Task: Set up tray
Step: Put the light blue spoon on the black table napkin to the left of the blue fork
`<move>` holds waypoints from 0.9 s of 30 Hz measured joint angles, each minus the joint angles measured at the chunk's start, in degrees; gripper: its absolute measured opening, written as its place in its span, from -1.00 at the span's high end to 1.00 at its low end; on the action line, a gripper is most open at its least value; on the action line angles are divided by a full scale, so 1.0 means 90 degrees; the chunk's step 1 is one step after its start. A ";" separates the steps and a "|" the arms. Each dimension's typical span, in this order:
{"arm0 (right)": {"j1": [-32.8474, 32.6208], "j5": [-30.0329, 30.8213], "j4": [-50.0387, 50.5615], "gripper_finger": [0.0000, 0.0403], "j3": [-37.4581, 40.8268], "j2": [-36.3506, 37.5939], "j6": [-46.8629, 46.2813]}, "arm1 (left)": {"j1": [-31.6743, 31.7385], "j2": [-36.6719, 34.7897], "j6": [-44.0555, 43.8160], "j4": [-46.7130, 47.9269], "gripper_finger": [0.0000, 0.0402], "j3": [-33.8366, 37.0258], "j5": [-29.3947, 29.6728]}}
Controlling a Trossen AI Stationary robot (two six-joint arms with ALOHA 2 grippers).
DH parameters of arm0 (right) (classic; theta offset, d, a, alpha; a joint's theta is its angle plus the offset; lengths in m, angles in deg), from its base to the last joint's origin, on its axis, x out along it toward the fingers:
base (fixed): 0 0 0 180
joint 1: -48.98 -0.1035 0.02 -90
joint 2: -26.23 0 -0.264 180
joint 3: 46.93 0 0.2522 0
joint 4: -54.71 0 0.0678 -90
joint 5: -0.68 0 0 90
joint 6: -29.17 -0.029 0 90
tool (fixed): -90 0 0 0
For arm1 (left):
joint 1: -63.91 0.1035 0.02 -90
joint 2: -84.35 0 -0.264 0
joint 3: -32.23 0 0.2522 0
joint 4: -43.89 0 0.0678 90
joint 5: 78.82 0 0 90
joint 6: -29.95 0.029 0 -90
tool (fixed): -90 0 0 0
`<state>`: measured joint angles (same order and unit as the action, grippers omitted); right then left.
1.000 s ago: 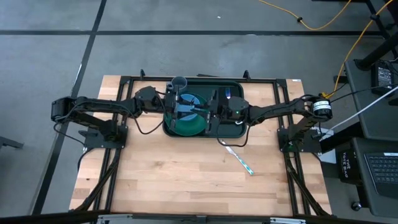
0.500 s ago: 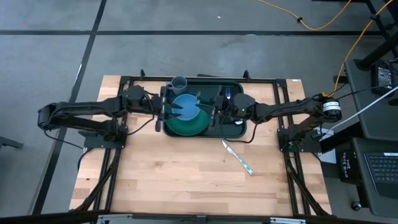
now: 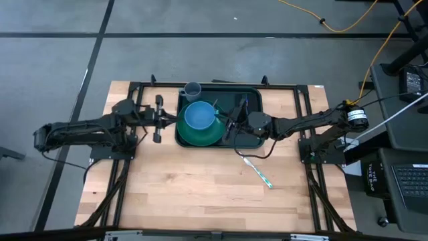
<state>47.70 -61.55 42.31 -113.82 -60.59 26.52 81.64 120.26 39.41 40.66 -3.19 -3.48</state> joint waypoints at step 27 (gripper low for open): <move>0.0410 0.1753 0.6748 0.71 -0.1716 -0.0002 -0.5235 | 0.0095 -0.1119 0.0031 0.0104 0.96 0.0674 0.0003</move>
<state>51.39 -45.78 103.04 -129.27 -60.62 -20.59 82.50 110.20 39.70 41.60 2.87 -3.45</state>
